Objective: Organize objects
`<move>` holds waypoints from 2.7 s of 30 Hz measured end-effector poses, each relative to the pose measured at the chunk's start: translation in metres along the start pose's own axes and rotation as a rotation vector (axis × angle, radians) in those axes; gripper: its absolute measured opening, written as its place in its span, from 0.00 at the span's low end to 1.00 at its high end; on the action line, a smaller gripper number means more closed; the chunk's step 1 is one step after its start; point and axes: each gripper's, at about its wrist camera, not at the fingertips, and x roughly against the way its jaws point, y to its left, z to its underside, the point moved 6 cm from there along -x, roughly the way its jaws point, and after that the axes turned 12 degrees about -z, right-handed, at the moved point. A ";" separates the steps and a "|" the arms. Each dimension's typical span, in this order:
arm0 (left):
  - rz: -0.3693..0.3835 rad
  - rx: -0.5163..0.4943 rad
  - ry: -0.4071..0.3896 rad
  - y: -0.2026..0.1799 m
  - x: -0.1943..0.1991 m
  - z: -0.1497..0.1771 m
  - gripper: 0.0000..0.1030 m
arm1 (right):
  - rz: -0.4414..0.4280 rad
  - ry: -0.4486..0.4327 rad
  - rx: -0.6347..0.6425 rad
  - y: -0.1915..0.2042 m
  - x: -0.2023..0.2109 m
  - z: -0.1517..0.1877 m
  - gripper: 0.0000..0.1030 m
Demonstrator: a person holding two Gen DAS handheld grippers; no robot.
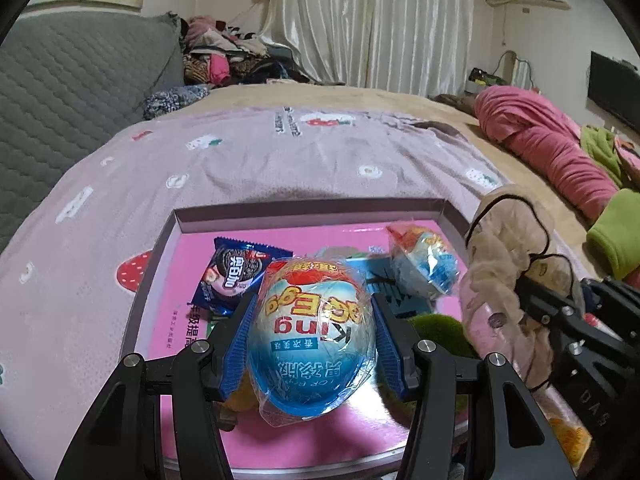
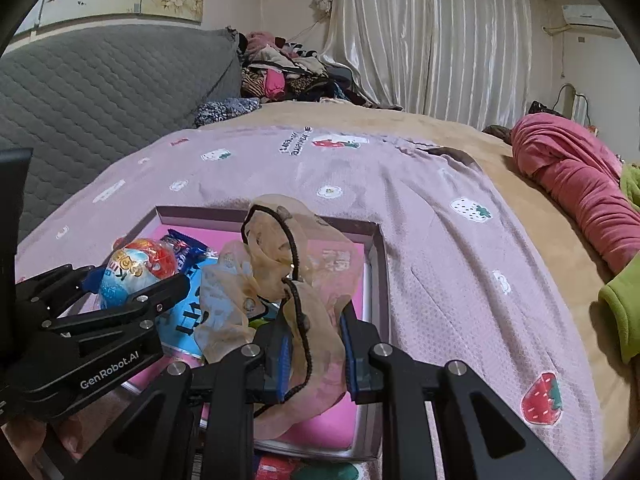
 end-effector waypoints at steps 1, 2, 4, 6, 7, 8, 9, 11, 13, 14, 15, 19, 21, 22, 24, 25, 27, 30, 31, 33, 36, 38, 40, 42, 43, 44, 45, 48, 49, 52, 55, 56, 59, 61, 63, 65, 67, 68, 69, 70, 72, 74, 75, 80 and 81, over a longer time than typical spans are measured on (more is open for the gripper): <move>0.000 -0.004 0.002 -0.001 -0.001 0.002 0.55 | 0.011 0.001 -0.002 -0.002 -0.001 0.001 0.21; 0.001 -0.005 0.005 -0.001 -0.003 0.003 0.55 | 0.019 -0.001 -0.004 -0.004 0.000 0.001 0.21; 0.000 -0.013 0.010 -0.002 -0.006 0.006 0.55 | 0.037 0.009 -0.001 -0.007 -0.003 0.002 0.21; 0.016 -0.010 0.030 -0.005 -0.012 0.008 0.55 | 0.043 0.022 -0.006 -0.011 -0.006 0.004 0.21; 0.021 -0.010 0.037 -0.006 -0.014 0.010 0.55 | 0.044 0.027 -0.011 -0.012 -0.007 0.005 0.22; 0.021 -0.015 0.040 -0.007 -0.016 0.011 0.55 | 0.050 0.036 -0.015 -0.014 -0.009 0.007 0.22; 0.020 -0.021 0.047 -0.008 -0.018 0.012 0.55 | 0.056 0.047 -0.016 -0.016 -0.011 0.009 0.22; 0.035 -0.017 0.063 -0.010 -0.022 0.015 0.55 | 0.067 0.069 -0.017 -0.019 -0.015 0.012 0.23; 0.032 -0.021 0.072 -0.010 -0.025 0.016 0.55 | 0.074 0.083 -0.015 -0.019 -0.017 0.014 0.23; 0.033 -0.020 0.077 -0.011 -0.026 0.017 0.55 | 0.080 0.085 -0.013 -0.019 -0.018 0.015 0.23; 0.030 -0.021 0.082 -0.011 -0.027 0.018 0.56 | 0.082 0.091 -0.009 -0.019 -0.019 0.015 0.25; 0.027 -0.027 0.105 -0.012 -0.033 0.022 0.56 | 0.091 0.119 0.002 -0.018 -0.025 0.019 0.25; 0.025 -0.029 0.104 -0.012 -0.033 0.023 0.56 | 0.102 0.131 0.009 -0.018 -0.028 0.021 0.25; 0.023 -0.030 0.107 -0.012 -0.034 0.023 0.56 | 0.104 0.133 0.012 -0.018 -0.028 0.022 0.26; 0.022 -0.030 0.108 -0.012 -0.033 0.024 0.56 | 0.104 0.130 0.011 -0.018 -0.028 0.022 0.30; 0.020 -0.029 0.107 -0.012 -0.032 0.024 0.56 | 0.103 0.129 0.011 -0.018 -0.027 0.022 0.33; 0.018 -0.027 0.106 -0.011 -0.031 0.023 0.56 | 0.112 0.127 0.008 -0.019 -0.026 0.021 0.34; 0.015 -0.024 0.103 -0.010 -0.029 0.022 0.56 | 0.110 0.118 0.001 -0.020 -0.023 0.020 0.36; 0.015 -0.023 0.101 -0.009 -0.028 0.022 0.57 | 0.111 0.116 0.001 -0.020 -0.022 0.019 0.39; 0.018 -0.019 0.095 -0.008 -0.026 0.020 0.60 | 0.114 0.111 0.002 -0.020 -0.020 0.018 0.44; 0.026 -0.013 0.096 -0.006 -0.024 0.019 0.61 | 0.117 0.111 0.003 -0.020 -0.019 0.018 0.50; 0.023 -0.008 0.094 -0.004 -0.022 0.019 0.63 | 0.127 0.116 0.004 -0.021 -0.018 0.018 0.51; 0.021 -0.006 0.094 -0.003 -0.022 0.018 0.73 | 0.125 0.118 0.000 -0.021 -0.017 0.018 0.51; 0.025 -0.004 0.088 -0.002 -0.019 0.017 0.74 | 0.125 0.113 -0.002 -0.022 -0.015 0.017 0.51; 0.027 -0.003 0.086 -0.001 -0.017 0.016 0.74 | 0.125 0.115 -0.002 -0.022 -0.014 0.017 0.51; 0.026 0.000 0.082 0.000 -0.016 0.015 0.74 | 0.124 0.113 -0.003 -0.022 -0.013 0.016 0.52; 0.027 0.004 0.079 0.000 -0.015 0.014 0.74 | 0.126 0.109 -0.004 -0.022 -0.012 0.015 0.52; 0.037 0.008 0.074 0.001 -0.011 0.011 0.74 | 0.127 0.096 -0.008 -0.023 -0.008 0.012 0.54; 0.037 0.010 0.072 0.002 -0.009 0.011 0.74 | 0.128 0.090 -0.010 -0.023 -0.006 0.011 0.55; 0.038 0.019 0.061 0.004 -0.003 0.008 0.75 | 0.122 0.069 -0.016 -0.023 0.001 0.007 0.56; 0.036 0.034 0.039 0.008 0.008 0.003 0.79 | 0.115 0.042 -0.022 -0.022 0.010 0.001 0.61; 0.038 0.039 0.033 0.010 0.012 0.001 0.79 | 0.114 0.030 -0.025 -0.021 0.014 -0.001 0.63; 0.038 0.047 0.011 0.013 0.026 -0.004 0.80 | 0.103 -0.005 -0.018 -0.015 0.029 -0.008 0.66; 0.034 0.046 -0.009 0.015 0.038 -0.006 0.80 | 0.097 -0.042 -0.012 -0.009 0.044 -0.015 0.74; 0.032 0.042 -0.020 0.016 0.049 -0.006 0.82 | 0.101 -0.072 -0.001 -0.004 0.057 -0.019 0.81; 0.026 0.042 -0.026 0.016 0.058 -0.005 0.82 | 0.108 -0.097 0.015 0.001 0.071 -0.023 0.84; 0.025 0.042 -0.026 0.015 0.067 -0.003 0.82 | 0.114 -0.125 0.018 0.004 0.086 -0.025 0.87; 0.025 0.041 -0.022 0.015 0.072 -0.002 0.82 | 0.114 -0.132 0.011 0.005 0.092 -0.025 0.87; 0.025 0.040 -0.020 0.016 0.077 0.000 0.82 | 0.109 -0.142 0.006 0.005 0.098 -0.024 0.87; 0.022 0.041 -0.017 0.017 0.080 0.002 0.82 | 0.104 -0.148 0.001 0.006 0.104 -0.023 0.87; 0.017 0.042 -0.010 0.019 0.090 0.007 0.82 | 0.097 -0.145 -0.008 0.007 0.113 -0.020 0.87; -0.006 0.042 -0.008 0.023 0.101 0.011 0.82 | 0.094 -0.129 -0.010 0.008 0.121 -0.015 0.87; -0.018 0.038 -0.010 0.024 0.108 0.012 0.82 | 0.093 -0.120 -0.008 0.008 0.124 -0.013 0.87; -0.019 0.034 -0.021 0.026 0.145 0.015 0.82 | 0.096 -0.101 0.004 0.016 0.151 -0.005 0.87; -0.025 0.029 -0.028 0.025 0.153 0.015 0.82 | 0.093 -0.101 0.007 0.017 0.157 -0.005 0.87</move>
